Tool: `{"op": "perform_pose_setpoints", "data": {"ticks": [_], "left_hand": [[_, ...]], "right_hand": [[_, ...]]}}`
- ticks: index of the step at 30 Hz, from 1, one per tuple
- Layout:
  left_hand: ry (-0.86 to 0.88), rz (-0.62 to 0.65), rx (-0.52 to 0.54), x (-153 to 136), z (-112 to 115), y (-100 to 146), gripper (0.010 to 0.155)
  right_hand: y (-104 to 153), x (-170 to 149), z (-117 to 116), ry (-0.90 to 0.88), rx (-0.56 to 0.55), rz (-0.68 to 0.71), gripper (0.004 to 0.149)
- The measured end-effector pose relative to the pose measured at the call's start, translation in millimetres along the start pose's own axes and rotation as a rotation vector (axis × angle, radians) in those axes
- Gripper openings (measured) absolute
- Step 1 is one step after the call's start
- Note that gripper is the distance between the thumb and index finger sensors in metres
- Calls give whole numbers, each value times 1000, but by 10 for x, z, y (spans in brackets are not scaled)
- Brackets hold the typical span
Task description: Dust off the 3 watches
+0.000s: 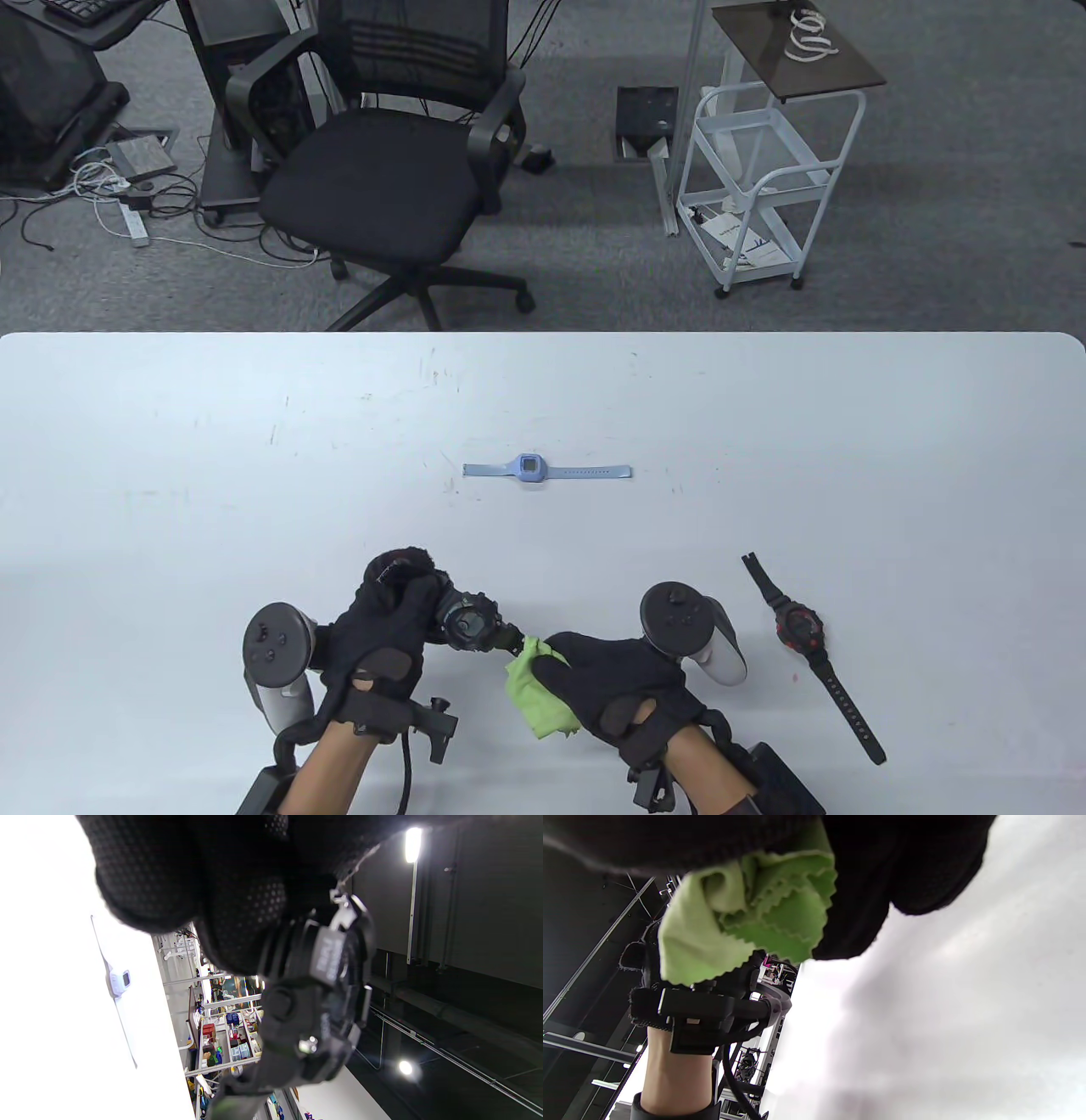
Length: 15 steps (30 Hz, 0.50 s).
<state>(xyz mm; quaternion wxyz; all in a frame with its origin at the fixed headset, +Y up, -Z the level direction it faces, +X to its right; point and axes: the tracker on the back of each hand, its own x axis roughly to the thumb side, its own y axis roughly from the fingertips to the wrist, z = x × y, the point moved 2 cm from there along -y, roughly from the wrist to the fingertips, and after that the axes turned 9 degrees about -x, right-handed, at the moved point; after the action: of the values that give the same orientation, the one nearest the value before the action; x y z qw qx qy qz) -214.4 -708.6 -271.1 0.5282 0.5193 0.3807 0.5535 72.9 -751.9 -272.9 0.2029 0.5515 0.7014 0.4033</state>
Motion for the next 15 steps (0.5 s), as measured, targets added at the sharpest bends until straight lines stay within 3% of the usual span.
{"op": "perform_pose_setpoints", "data": {"ticks": [8,15], "left_hand": [[0,0,4,3,-11,1,45],[3,-1,7,5,-14,2,45]], "right_hand": [[-9,-4,-45,-33,50,10,49],[10,11,3,19,-5,0,49]]}}
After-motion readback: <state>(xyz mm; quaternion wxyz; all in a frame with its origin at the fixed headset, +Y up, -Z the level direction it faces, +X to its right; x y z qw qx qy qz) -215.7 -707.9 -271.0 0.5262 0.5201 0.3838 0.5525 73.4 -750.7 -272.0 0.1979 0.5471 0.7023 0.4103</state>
